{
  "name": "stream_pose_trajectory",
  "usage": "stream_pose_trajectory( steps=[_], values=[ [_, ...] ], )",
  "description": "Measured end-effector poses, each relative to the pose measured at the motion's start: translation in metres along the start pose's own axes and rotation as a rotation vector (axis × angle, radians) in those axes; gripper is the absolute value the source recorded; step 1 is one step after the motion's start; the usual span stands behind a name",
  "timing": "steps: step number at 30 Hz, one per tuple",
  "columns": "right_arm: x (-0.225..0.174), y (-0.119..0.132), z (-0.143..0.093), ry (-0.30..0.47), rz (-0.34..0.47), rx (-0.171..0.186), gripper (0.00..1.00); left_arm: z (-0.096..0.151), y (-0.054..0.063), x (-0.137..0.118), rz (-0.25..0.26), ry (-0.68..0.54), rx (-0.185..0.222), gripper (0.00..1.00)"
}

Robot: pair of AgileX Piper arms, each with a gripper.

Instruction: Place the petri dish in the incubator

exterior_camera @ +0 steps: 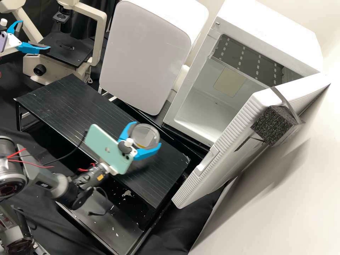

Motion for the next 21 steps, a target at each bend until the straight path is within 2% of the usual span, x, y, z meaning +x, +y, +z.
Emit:
stream_pose_trajectory(
  steps=[9, 12, 15, 17, 21],
  values=[
    [0.061, 0.034, 0.024, -0.026, 0.162, -0.010, 0.00, 0.000, 0.000, 0.000, 0.000, 0.000, 0.000, 1.00],
    [0.082, 0.044, 0.033, -0.037, 0.223, -0.033, 0.00, 0.000, 0.000, 0.000, 0.000, 0.000, 0.000, 1.00],
    [0.099, 0.052, 0.038, -0.036, 0.271, -0.029, 0.00, 0.000, 0.000, 0.000, 0.000, 0.000, 0.000, 1.00],
    [0.113, 0.055, 0.039, -0.028, 0.292, -0.023, 0.00, 0.000, 0.000, 0.000, 0.000, 0.000, 0.000, 1.00],
    [0.143, 0.056, 0.043, -0.028, 0.277, -0.020, 0.00, 0.000, 0.000, 0.000, 0.000, 0.000, 0.000, 1.00]
  ],
)
